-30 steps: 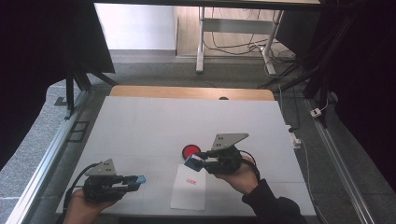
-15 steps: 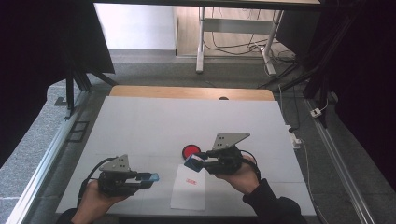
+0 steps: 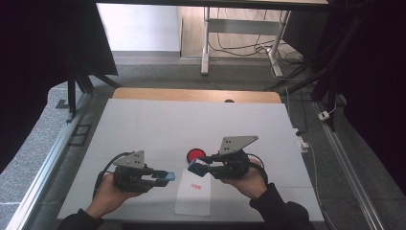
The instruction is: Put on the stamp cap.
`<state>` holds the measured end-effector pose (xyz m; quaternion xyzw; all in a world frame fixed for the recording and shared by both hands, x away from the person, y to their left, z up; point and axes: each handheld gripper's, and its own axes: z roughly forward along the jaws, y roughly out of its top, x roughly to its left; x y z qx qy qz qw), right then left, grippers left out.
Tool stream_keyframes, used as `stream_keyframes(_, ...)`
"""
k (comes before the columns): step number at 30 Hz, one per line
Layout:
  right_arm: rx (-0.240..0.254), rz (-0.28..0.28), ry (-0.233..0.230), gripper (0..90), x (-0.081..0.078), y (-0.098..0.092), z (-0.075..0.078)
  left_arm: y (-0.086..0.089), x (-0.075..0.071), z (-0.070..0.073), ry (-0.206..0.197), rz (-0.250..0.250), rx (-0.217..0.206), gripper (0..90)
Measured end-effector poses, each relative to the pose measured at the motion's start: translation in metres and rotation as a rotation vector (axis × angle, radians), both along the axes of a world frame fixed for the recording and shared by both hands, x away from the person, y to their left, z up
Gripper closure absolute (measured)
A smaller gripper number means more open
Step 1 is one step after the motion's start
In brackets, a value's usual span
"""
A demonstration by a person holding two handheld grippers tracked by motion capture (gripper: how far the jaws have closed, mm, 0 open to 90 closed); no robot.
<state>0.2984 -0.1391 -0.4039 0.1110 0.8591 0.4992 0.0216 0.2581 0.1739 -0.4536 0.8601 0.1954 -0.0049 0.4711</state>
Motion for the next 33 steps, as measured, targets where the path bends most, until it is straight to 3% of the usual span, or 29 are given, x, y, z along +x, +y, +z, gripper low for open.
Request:
stream_keyframes(12, 0.023, 0.002, -0.005, 71.3, 0.003, -0.008, 0.009, -0.021, 0.021, 0.002, 0.007, -0.098, -0.043, 68.7)
stream_keyframes(26, 0.043, 0.029, 0.002, 71.4, 0.003, -0.009, 0.014, -0.049, 0.041, 0.003, 0.010, -0.228, -0.048, 68.8)
stream_keyframes(33, 0.040, 0.063, 0.008, 71.4, 0.001, -0.005, 0.012, -0.055, 0.043, 0.000, 0.012, -0.283, -0.055, 68.8)
